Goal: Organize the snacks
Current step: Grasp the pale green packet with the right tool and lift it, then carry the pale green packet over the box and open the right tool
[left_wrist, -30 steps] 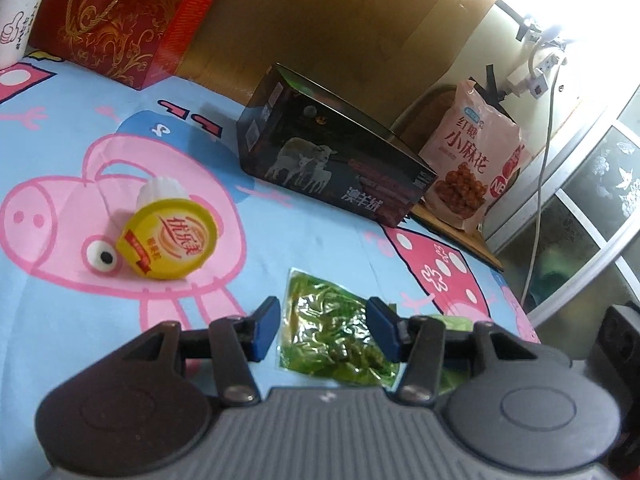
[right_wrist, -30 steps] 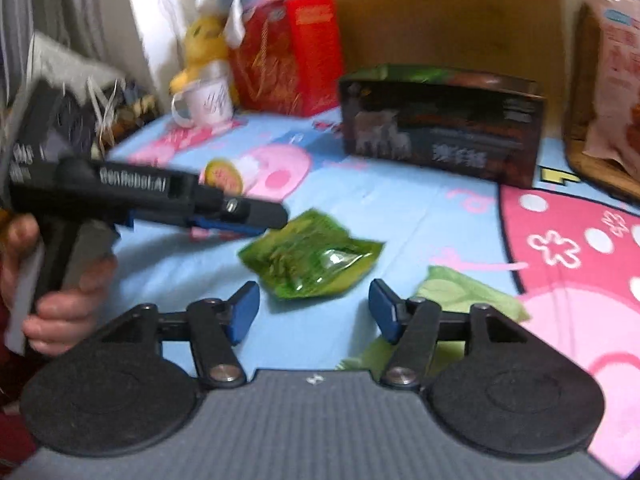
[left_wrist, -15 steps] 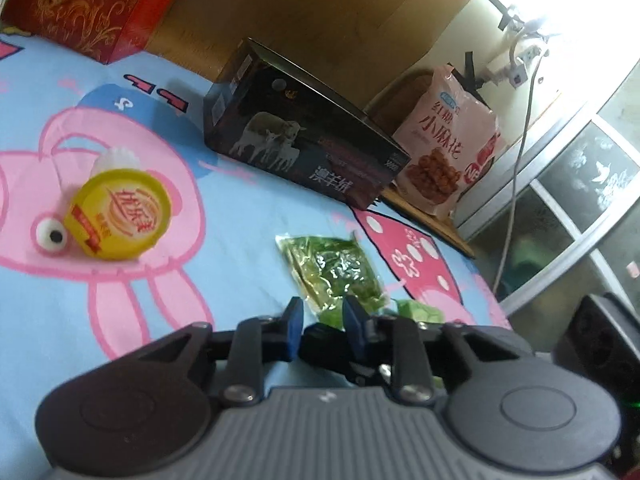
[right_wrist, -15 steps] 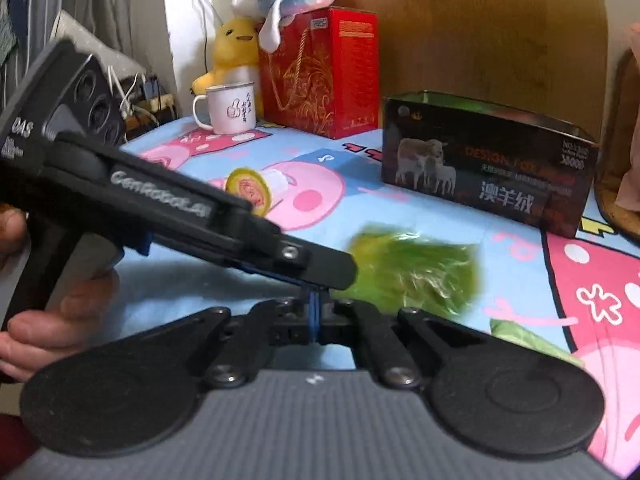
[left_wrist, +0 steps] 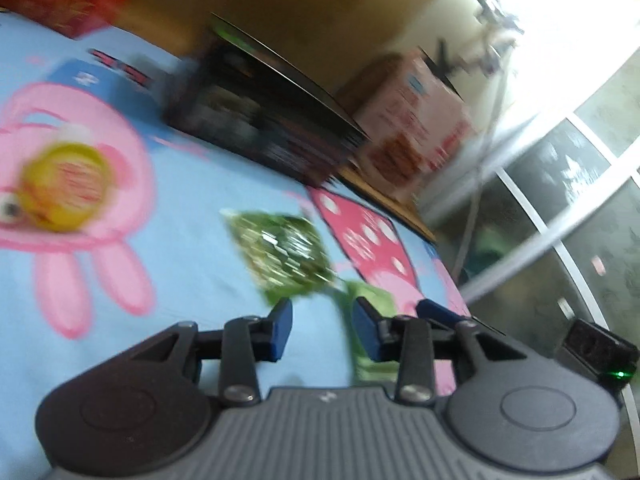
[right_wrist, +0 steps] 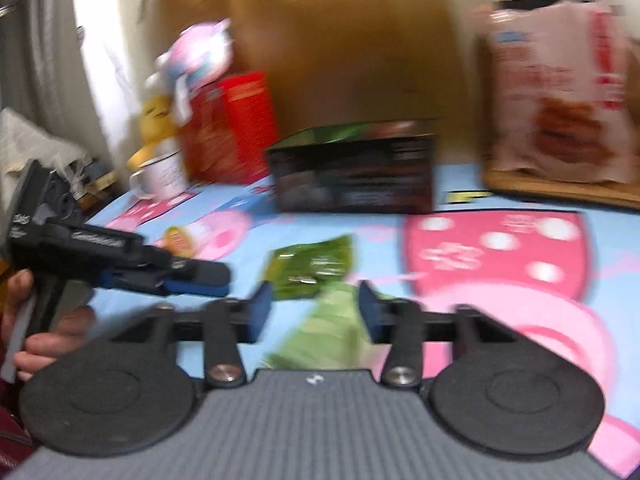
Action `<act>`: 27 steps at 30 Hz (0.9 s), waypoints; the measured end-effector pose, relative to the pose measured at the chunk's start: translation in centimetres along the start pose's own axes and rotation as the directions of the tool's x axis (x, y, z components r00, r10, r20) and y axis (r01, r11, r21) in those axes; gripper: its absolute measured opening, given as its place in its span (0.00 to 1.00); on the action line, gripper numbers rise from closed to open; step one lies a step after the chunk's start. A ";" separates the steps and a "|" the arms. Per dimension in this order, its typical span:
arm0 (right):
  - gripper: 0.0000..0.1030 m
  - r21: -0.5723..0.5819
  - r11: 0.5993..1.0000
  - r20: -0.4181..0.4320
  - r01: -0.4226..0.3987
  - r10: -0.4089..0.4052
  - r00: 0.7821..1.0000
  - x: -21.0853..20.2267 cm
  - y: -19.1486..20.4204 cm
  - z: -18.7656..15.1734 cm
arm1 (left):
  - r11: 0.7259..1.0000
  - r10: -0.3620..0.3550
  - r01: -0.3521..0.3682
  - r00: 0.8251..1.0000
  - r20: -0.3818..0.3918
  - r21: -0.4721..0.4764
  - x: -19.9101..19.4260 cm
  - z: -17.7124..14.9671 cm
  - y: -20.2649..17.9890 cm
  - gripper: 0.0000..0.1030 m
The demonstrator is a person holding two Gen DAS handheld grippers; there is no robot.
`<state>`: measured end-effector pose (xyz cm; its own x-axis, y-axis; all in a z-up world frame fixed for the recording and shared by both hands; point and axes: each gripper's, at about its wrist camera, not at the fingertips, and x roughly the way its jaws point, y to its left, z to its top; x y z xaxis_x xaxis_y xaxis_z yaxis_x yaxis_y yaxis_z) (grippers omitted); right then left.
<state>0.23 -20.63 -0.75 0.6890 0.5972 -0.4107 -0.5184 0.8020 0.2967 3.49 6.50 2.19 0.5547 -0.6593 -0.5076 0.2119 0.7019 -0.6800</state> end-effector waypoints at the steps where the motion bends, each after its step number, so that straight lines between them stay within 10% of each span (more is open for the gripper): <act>1: 0.55 -0.003 1.000 -0.005 0.018 -0.018 1.000 -0.5 -0.2 -0.4 | 1.000 -0.006 0.007 1.000 -0.019 0.010 0.7 -0.1 -0.5 0.38; 9: 0.55 -0.129 0.992 -0.106 0.000 -0.014 0.994 1.1 1.4 -2.9 | 0.996 -0.003 0.014 0.992 -0.123 0.087 5.4 -0.8 -3.6 0.32; 19: 0.42 -0.179 0.983 0.069 -0.048 0.061 0.996 1.2 1.4 2.3 | 0.991 -0.006 -0.004 0.997 0.071 0.137 1.1 5.0 -5.2 0.31; 27: 0.42 -0.246 0.969 0.205 0.021 0.030 0.978 6.9 -0.3 8.6 | 0.982 0.059 -0.089 0.982 0.180 0.167 5.0 13.3 -5.5 0.33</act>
<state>9.51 -16.66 3.75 0.7619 0.6104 -0.2165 -0.6122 0.7879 0.0669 15.83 2.92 10.48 0.7021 -0.5576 -0.4429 0.2932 0.7932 -0.5338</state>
